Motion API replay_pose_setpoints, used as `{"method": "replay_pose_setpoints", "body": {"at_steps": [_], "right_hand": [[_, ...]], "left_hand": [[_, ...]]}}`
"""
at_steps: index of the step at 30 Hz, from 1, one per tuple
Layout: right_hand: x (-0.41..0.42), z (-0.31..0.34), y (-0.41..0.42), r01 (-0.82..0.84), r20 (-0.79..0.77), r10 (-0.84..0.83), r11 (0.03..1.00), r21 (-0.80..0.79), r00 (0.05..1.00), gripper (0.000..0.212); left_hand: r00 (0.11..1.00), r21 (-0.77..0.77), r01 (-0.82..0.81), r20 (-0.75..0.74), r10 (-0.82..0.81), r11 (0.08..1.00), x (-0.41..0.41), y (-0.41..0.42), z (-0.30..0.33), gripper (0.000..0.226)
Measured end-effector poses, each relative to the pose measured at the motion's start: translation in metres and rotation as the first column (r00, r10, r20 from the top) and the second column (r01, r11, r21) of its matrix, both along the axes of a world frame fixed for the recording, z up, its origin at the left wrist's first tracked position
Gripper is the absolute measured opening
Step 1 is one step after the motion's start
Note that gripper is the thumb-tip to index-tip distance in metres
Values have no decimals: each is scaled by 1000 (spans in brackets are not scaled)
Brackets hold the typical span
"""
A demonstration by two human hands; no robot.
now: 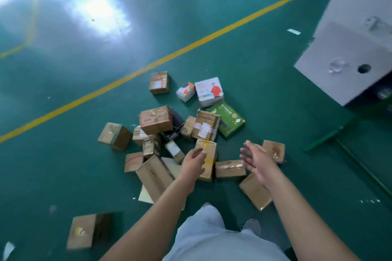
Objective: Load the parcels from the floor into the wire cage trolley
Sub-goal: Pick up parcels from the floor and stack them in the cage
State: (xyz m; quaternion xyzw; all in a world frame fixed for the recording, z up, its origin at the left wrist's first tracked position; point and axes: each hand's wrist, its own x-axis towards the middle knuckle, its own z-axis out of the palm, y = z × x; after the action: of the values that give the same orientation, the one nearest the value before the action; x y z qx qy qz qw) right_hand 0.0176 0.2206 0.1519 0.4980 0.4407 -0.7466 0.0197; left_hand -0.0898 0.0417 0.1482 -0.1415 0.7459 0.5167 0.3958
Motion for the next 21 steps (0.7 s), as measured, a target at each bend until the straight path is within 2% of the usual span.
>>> {"method": "replay_pose_setpoints", "body": {"at_steps": [7, 11, 21], "right_hand": [[-47, 4, -26, -317, -7, 317, 948, 30, 948, 24], [-69, 0, -49, -409, 10, 409, 912, 21, 913, 29], [-122, -4, -151, -626, 75, 624, 780, -2, 778, 33]], "left_hand": [[961, 43, -274, -6, 275, 961, 1, -47, 7, 31], [909, 63, -416, 4, 417, 907, 6, -75, 3, 27], [806, 52, -591, 10, 591, 805, 5, -186, -14, 28]]}}
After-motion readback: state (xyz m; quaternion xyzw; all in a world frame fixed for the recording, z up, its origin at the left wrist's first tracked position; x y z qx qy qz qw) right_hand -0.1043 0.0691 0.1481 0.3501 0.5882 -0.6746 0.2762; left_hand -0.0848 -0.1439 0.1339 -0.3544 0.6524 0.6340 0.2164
